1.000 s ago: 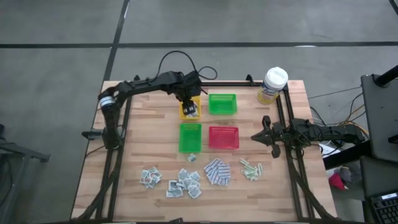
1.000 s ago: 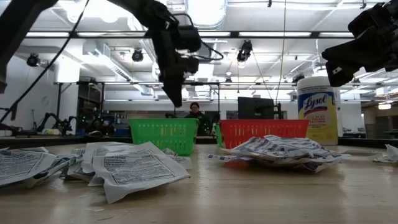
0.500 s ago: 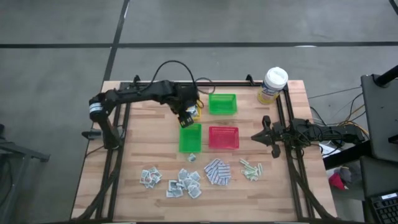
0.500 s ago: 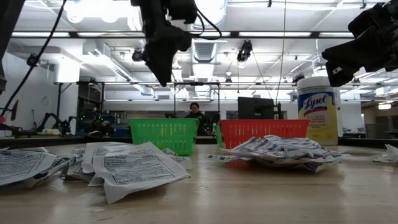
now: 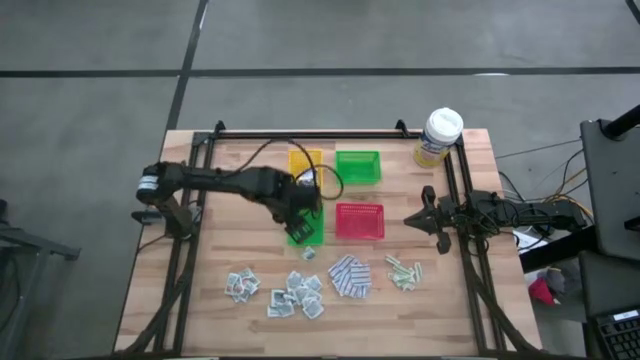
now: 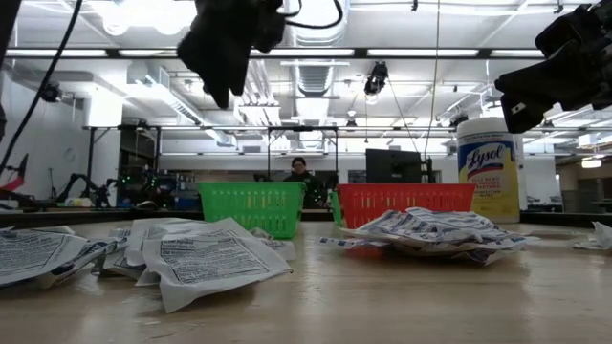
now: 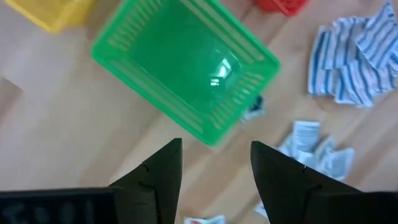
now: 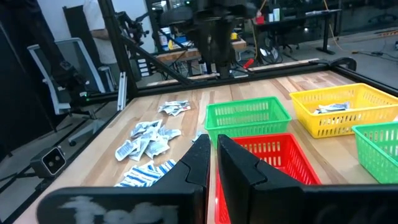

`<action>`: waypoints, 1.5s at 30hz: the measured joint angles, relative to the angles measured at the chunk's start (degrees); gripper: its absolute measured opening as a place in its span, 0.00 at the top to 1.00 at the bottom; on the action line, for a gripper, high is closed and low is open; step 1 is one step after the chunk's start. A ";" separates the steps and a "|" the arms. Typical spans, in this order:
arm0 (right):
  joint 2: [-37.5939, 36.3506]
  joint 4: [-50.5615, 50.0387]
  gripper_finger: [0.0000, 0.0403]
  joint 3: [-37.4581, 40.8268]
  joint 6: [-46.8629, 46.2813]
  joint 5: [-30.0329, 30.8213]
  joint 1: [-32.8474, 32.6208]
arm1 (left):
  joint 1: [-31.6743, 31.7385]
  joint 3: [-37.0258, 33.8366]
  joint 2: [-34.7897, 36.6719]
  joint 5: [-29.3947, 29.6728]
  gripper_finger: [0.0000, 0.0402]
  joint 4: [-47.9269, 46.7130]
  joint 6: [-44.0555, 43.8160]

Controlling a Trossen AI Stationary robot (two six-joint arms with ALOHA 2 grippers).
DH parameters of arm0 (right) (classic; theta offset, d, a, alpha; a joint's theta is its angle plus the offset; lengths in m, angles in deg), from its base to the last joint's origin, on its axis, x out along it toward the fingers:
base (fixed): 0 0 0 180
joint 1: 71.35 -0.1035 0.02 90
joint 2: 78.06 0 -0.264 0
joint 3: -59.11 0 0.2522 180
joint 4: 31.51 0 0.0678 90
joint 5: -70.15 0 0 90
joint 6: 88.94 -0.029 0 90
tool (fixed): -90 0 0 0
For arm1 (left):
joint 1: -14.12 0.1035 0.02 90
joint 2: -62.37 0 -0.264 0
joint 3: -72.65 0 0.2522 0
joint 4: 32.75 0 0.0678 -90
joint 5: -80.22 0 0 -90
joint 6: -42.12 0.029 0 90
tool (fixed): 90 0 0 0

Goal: Pick & Place First Aid Supplies
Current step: Put the blue alcohol pad into the yellow bin

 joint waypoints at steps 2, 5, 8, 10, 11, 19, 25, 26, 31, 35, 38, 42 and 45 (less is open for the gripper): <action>0.00 0.00 0.93 0.00 0.00 0.00 -0.01 | -2.02 0.00 0.00 0.00 0.54 0.05 -3.37; 0.00 0.00 0.93 -0.02 0.00 0.00 -0.01 | -4.97 0.00 0.00 0.04 0.54 0.37 -7.55; 0.00 0.00 0.93 -0.02 -0.01 0.00 0.00 | -7.81 0.00 -0.39 0.07 0.54 0.57 -11.77; 0.00 0.00 0.93 -0.01 -0.01 0.00 0.00 | -9.58 0.00 -1.00 0.07 0.54 0.91 -14.24; 0.00 0.00 0.93 -0.02 -0.01 0.00 -0.02 | -10.40 -0.05 -1.27 0.09 0.54 1.00 -15.37; 0.00 0.00 0.93 0.00 -0.01 0.00 0.00 | -14.91 -4.57 -3.32 -0.20 0.54 8.04 -22.66; 0.00 0.00 0.93 -0.02 0.00 0.00 -0.01 | -17.25 -13.32 -3.32 -5.43 0.54 20.10 -27.21; 0.00 0.00 0.93 -0.01 0.00 0.00 0.00 | -17.64 -14.57 -3.32 -7.01 0.54 21.63 -27.85; 0.00 0.00 0.93 -0.01 0.00 0.00 -0.01 | -19.89 -18.79 -3.32 -11.32 0.54 25.00 -30.64; 0.00 0.00 0.93 -0.02 0.00 0.00 -0.01 | -21.00 -20.15 -3.08 -11.45 0.54 24.94 -29.49; 0.00 0.00 0.93 -0.01 -0.01 0.00 0.00 | -21.37 -21.15 -3.06 -11.45 0.54 24.86 -27.38; 0.00 0.00 0.93 -0.02 -0.01 0.00 0.00 | -21.95 -22.02 -2.99 -11.49 0.54 24.10 -25.09; 0.00 0.00 0.93 -0.01 -0.01 0.00 -0.02 | -22.46 -22.33 -2.95 -10.90 0.54 24.28 -20.45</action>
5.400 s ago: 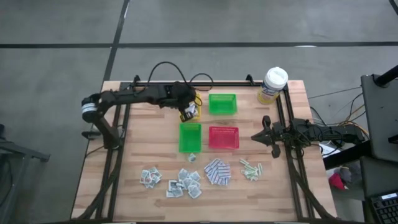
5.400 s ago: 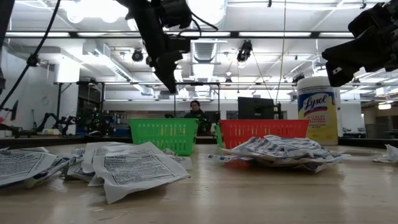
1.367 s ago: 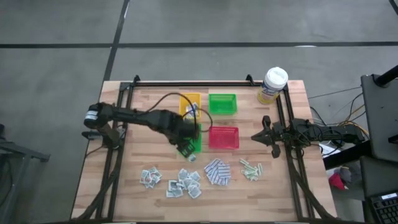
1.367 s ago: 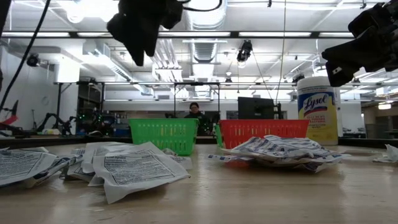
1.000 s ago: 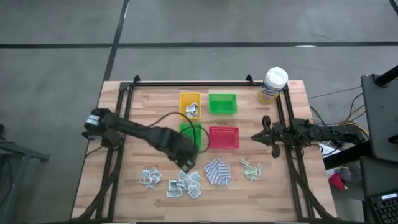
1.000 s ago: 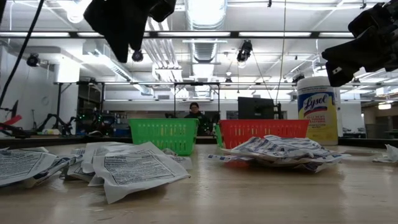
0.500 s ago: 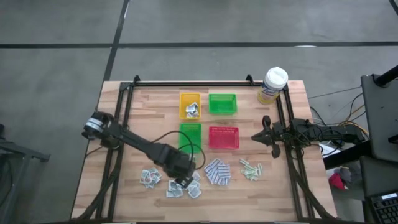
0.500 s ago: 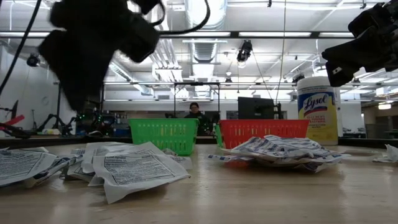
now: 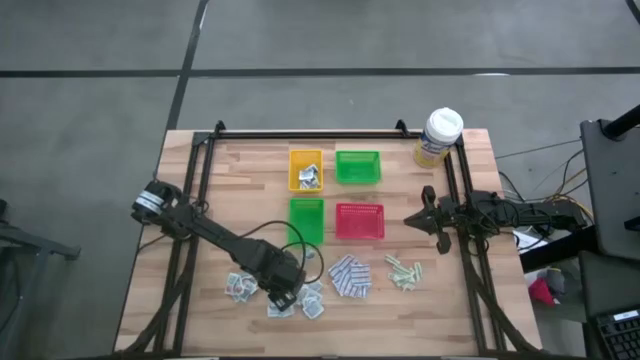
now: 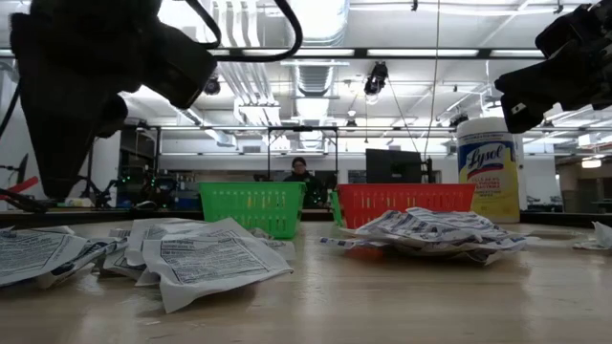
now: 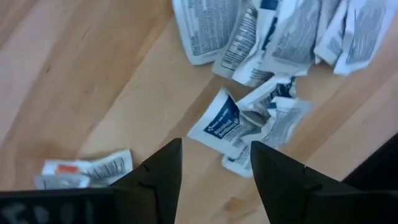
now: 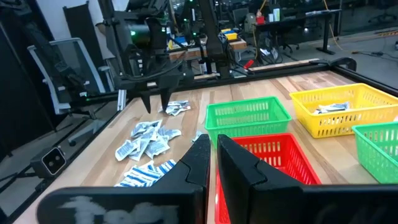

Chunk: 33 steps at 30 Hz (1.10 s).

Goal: Pick & Place First Aid Supplies
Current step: Put the blue alcohol pad into the yellow bin

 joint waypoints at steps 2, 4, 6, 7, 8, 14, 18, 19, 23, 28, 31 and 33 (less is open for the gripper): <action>0.00 0.00 0.93 0.00 0.00 0.00 0.02 | -0.20 -0.29 0.01 1.56 0.54 -0.09 3.68; 0.00 0.00 0.93 0.01 -0.01 0.00 0.00 | -0.40 -0.32 0.00 2.11 0.54 -0.26 7.34; 0.00 0.00 0.93 0.01 -0.01 0.00 0.02 | -0.79 -0.32 0.04 2.31 0.54 -0.21 10.81; 0.00 0.00 0.93 0.00 -0.01 0.00 0.02 | -1.08 -0.32 0.04 2.86 0.54 -0.21 12.66; 0.00 0.00 0.93 0.00 -0.01 0.00 0.02 | -1.40 -0.32 0.04 3.34 0.54 -0.17 14.45; 0.00 0.00 0.93 0.00 -0.01 0.00 0.00 | -2.90 -0.53 0.06 5.29 0.54 0.26 19.56; 0.00 0.00 0.93 -0.01 -0.01 0.00 0.00 | -3.80 -2.71 0.07 5.79 0.54 3.13 19.45; 0.00 0.00 0.93 -0.01 0.01 0.00 0.02 | -3.92 -3.51 0.07 5.94 0.54 4.52 19.23; 0.00 0.00 0.93 0.01 0.01 0.00 0.02 | -4.04 -5.93 0.07 6.53 0.55 8.18 17.77; 0.00 0.00 0.93 0.01 -0.01 0.00 0.01 | -4.04 -6.94 0.07 9.74 0.55 8.27 16.93; 0.00 0.00 0.93 0.00 0.00 0.00 0.01 | -4.04 -7.81 0.07 11.62 0.55 9.50 17.58; 0.00 0.00 0.93 0.01 0.01 0.00 0.02 | -4.04 -8.56 0.07 12.53 0.55 10.09 17.62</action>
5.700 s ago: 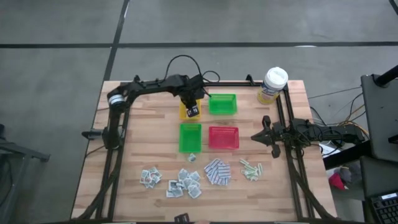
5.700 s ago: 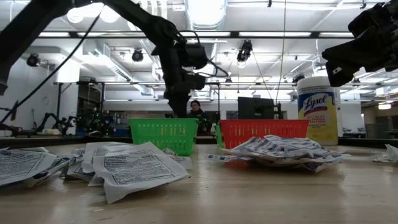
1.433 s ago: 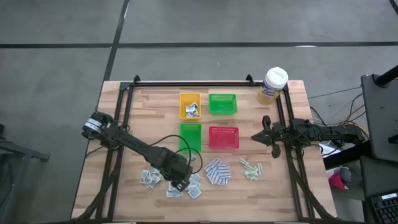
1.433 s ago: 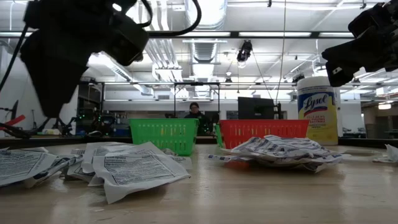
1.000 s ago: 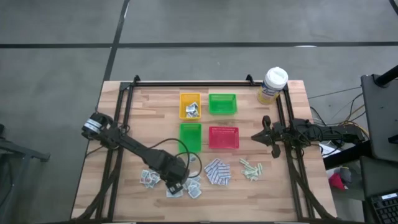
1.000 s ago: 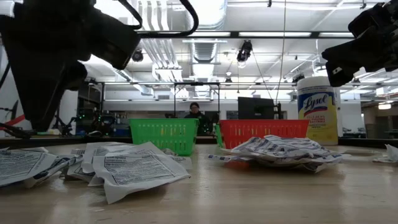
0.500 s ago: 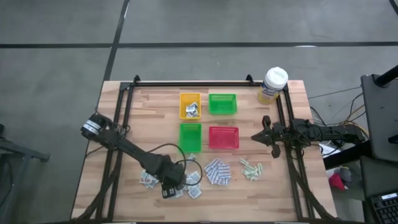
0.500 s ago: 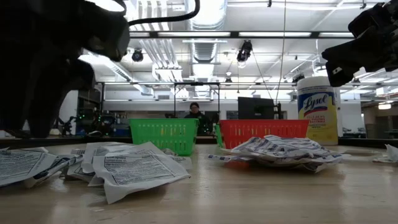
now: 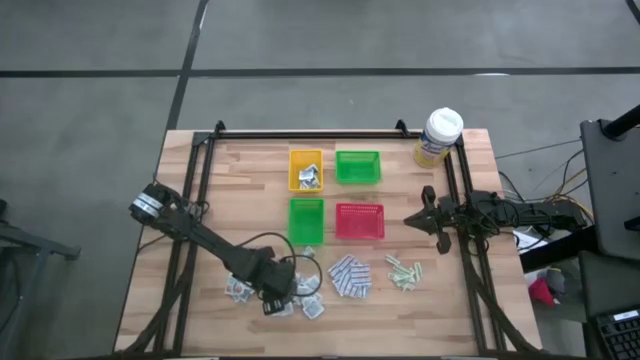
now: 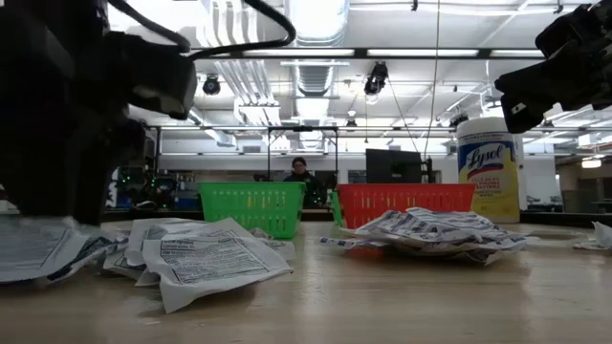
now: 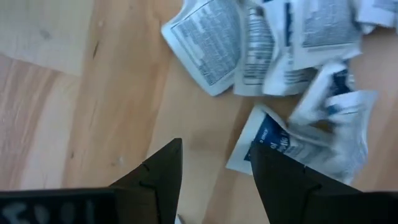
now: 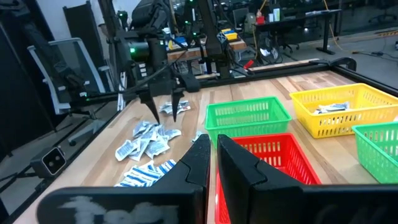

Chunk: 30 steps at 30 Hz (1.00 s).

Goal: Pick & Place First Aid Supplies
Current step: Put the blue alcohol pad into the yellow bin

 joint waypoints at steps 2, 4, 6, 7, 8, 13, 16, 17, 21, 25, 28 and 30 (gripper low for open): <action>0.00 0.00 0.93 0.00 -0.02 0.00 0.00 | 0.00 -0.51 -0.25 0.30 0.55 0.56 0.13; 0.00 0.00 0.93 -0.02 -0.02 0.00 -0.02 | 0.00 -1.03 -0.60 0.58 0.55 0.95 0.33; 0.00 0.00 0.93 0.00 0.00 0.00 -0.01 | 0.04 -1.35 -0.87 0.98 0.55 0.77 1.11; 0.00 0.00 0.93 0.00 0.00 0.00 0.00 | 0.16 -1.57 -0.87 1.32 0.55 0.93 1.39; 0.02 0.00 0.93 0.00 -0.02 0.00 0.00 | 0.26 -1.67 -0.85 1.81 0.55 0.93 1.51; 0.00 0.00 0.93 -0.01 -0.01 0.00 -0.02 | 1.31 -1.65 -0.18 5.77 0.55 -2.14 1.67; 0.00 0.00 0.93 -0.01 0.00 0.00 -0.01 | 1.79 -0.88 -0.09 7.48 0.55 -4.90 1.66; 0.00 0.00 0.93 -0.01 0.00 0.00 -0.02 | 1.93 -0.53 0.01 7.94 0.55 -6.05 1.63; 0.00 0.00 0.93 0.00 -0.02 0.00 -0.02 | 2.27 0.92 0.80 8.23 0.55 -7.89 1.64; 0.00 0.00 0.93 -0.02 -0.01 0.00 -0.01 | 2.27 1.44 1.68 7.95 0.55 -7.77 1.64; 0.00 0.00 0.93 -0.02 -0.02 0.00 -0.02 | 2.25 1.14 1.80 7.21 0.55 -6.61 3.03; 0.00 0.00 0.93 0.00 -0.02 0.00 -0.02 | 2.25 0.55 1.74 6.10 0.55 -6.19 4.27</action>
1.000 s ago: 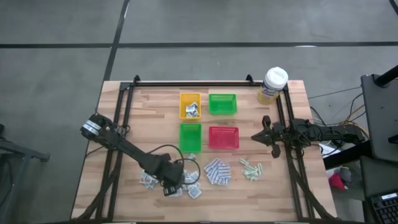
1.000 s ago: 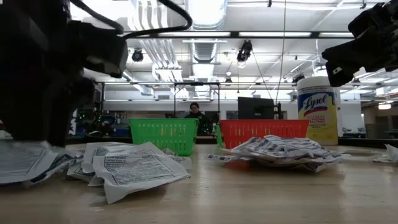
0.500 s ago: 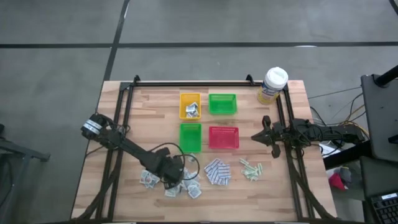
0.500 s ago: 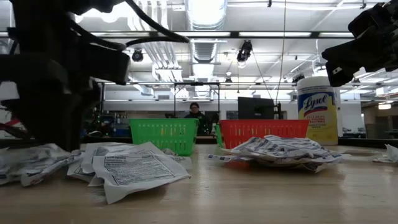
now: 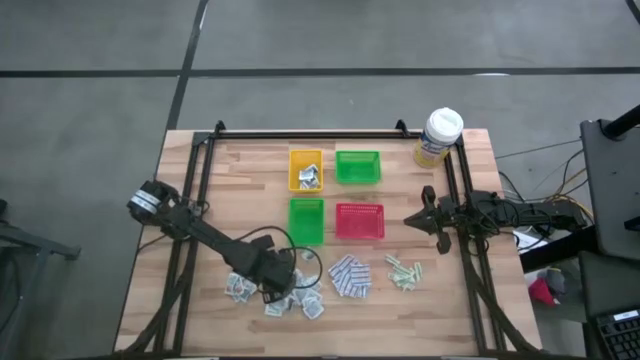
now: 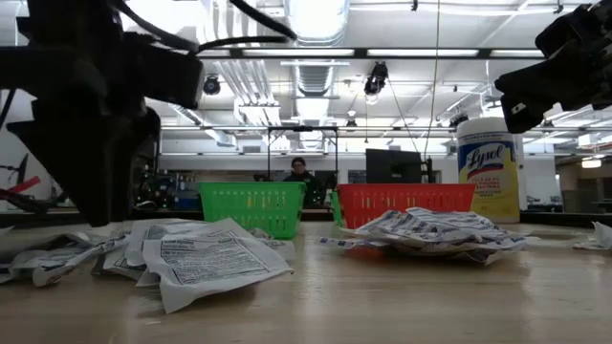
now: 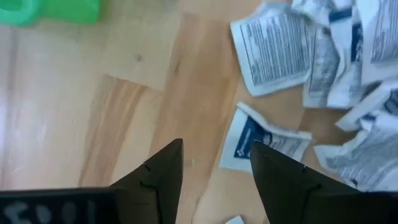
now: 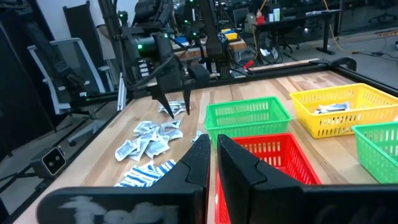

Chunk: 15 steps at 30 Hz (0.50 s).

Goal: Pick & Place First Aid Supplies
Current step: Put the blue alcohol pad into the yellow bin

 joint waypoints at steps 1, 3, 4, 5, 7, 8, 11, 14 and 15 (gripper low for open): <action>0.00 0.00 0.93 -0.01 0.01 0.00 0.00 | 0.00 -0.12 -0.05 -0.47 0.55 0.52 0.45; 0.00 0.00 0.93 -0.02 0.00 0.00 0.01 | 0.00 -0.13 -0.10 -1.13 0.55 1.31 0.82; 0.00 0.00 0.93 -0.01 0.00 0.00 0.02 | 0.00 -0.13 -0.05 -1.77 0.55 1.26 0.70; 0.00 0.00 0.93 -0.01 0.01 0.00 0.01 | 0.00 -0.11 -0.01 -2.51 0.55 1.26 -0.45; 0.00 0.00 0.93 0.00 0.00 0.00 0.02 | 0.02 0.38 0.05 -4.05 0.55 1.24 -6.17; 0.00 0.00 0.93 -0.02 0.00 0.00 0.00 | 0.02 0.65 0.11 -4.80 0.55 1.31 -10.07; 0.00 0.00 0.93 0.00 0.00 0.00 0.02 | 0.02 1.30 0.20 -6.23 0.55 1.36 -19.58; 0.00 0.00 0.93 -0.02 0.00 0.00 0.02 | 0.02 1.49 0.20 -6.23 0.55 1.87 -27.59; 0.00 0.00 0.93 -0.01 0.00 0.00 0.01 | 0.02 1.51 0.20 -6.25 0.55 2.48 -29.83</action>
